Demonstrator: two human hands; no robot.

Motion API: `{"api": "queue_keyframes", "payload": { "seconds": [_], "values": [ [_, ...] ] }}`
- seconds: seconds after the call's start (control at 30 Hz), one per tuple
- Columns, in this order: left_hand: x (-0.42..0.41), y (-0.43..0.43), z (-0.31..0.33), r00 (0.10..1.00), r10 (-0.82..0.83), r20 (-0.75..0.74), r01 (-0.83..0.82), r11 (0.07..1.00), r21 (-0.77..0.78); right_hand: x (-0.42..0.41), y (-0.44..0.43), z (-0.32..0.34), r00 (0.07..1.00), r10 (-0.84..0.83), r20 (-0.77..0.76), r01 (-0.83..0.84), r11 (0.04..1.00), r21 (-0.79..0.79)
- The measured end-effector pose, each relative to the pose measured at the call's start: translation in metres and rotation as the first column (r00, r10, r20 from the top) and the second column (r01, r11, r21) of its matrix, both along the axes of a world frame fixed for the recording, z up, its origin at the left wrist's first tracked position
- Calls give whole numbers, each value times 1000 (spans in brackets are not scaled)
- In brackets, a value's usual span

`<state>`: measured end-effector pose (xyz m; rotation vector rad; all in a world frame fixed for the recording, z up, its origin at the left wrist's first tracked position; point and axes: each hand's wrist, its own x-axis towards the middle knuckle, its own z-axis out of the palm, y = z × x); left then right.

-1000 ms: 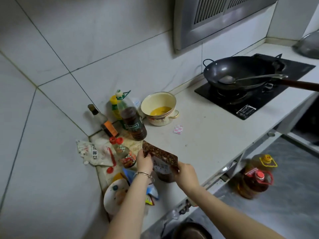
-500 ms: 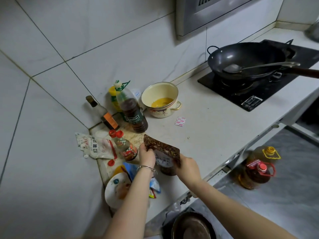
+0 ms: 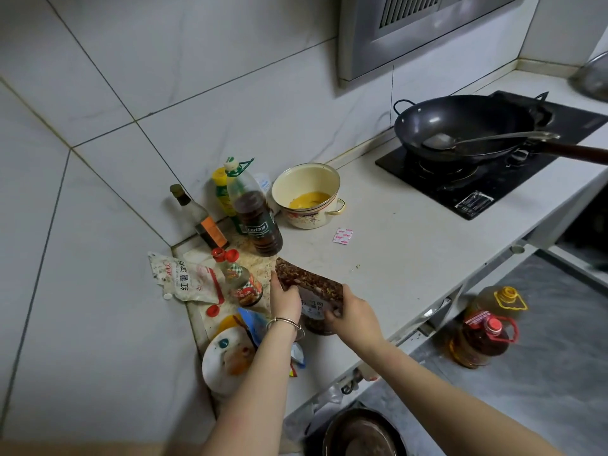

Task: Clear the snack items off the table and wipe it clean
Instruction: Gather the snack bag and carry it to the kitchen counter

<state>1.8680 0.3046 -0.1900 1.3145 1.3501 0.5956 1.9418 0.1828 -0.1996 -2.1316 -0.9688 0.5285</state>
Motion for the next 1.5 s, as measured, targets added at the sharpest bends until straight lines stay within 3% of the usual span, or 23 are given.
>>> {"api": "queue_keyframes", "payload": {
  "seconds": [0.2, 0.4, 0.63, 1.0, 1.27, 1.5],
  "values": [
    [-1, -14, 17, 995, -3, 100, 5, 1000, -20, 0, -10, 22, 999, -46, -11, 47, 996, 78],
    [-9, -20, 31, 998, -32, 56, 33, 999, -9, -3, -25, 47, 998, -56, 27, 52, 990, 131],
    [-26, -43, 92, 990, -53, 130, 44, 997, 65, -18, -37, 80, 979, -104, 174, 72, 981, 178],
    [-77, -75, 136, 958, -196, 208, 151, 965, 215, -72, -42, 117, 946, -202, 255, 126, 950, 286],
    [-146, -105, 139, 829, -507, 238, 432, 849, 303, -158, -72, 119, 871, -426, 245, 332, 878, 346],
    [-198, -141, 152, 709, -668, 225, 617, 743, 260, -233, -119, 127, 803, -557, 213, 485, 818, 309]
  ]
}}
